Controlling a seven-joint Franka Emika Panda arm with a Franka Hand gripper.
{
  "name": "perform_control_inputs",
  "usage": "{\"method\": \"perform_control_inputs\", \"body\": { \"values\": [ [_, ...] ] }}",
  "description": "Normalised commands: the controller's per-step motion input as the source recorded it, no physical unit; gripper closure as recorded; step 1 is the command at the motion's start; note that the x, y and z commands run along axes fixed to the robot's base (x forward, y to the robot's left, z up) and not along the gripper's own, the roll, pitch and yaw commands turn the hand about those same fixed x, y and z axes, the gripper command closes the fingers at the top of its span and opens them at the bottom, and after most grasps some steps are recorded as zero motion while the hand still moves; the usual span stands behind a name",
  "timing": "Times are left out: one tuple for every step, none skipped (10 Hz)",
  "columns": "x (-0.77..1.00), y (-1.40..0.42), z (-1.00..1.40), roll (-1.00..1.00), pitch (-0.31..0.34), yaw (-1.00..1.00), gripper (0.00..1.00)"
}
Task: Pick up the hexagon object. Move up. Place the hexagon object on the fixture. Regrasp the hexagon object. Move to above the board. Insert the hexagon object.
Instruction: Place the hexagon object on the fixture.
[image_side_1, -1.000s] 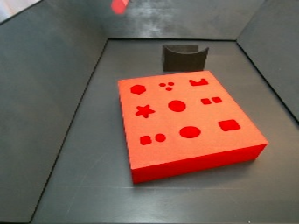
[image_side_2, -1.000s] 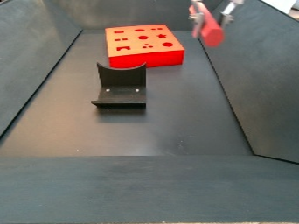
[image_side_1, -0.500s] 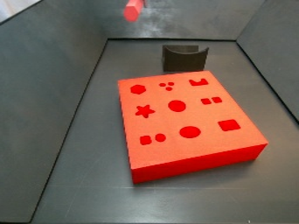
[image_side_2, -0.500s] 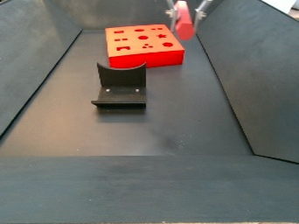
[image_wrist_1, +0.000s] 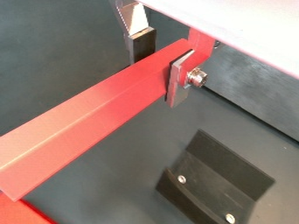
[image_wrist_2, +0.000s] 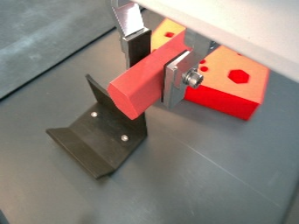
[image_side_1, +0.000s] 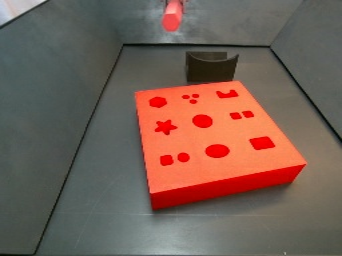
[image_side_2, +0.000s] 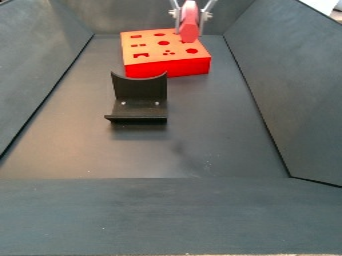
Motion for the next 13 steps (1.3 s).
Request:
{"method": "perform_control_inputs", "body": {
  "values": [
    [1.00,0.54,0.12,-1.00,0.120,0.17,1.00],
    [1.00,0.50,0.10,-1.00,0.130,0.13,1.00],
    [1.00,0.38,0.06,-1.00,0.148,0.10,1.00],
    [1.00,0.32,0.05,-1.00,0.157,0.09,1.00],
    [1.00,0.25,0.04,-1.00,0.174,0.07,1.00],
    [1.00,0.17,0.01,-1.00,0.187,0.04,1.00],
    [1.00,0.13,0.00,-1.00,0.198,0.01,1.00],
    [0.95,0.11,0.00,-1.00,0.205,-0.02,1.00],
    [0.87,0.09,-0.01,-1.00,0.214,-0.05,1.00],
    [0.78,0.07,-0.01,-0.85,0.194,-0.08,1.00],
    [0.71,0.06,-0.01,-0.70,0.166,-0.10,1.00],
    [0.64,0.06,-0.01,-0.55,0.141,-0.11,1.00],
    [0.57,0.06,-0.01,-0.40,0.120,-0.12,1.00]
  ]
}}
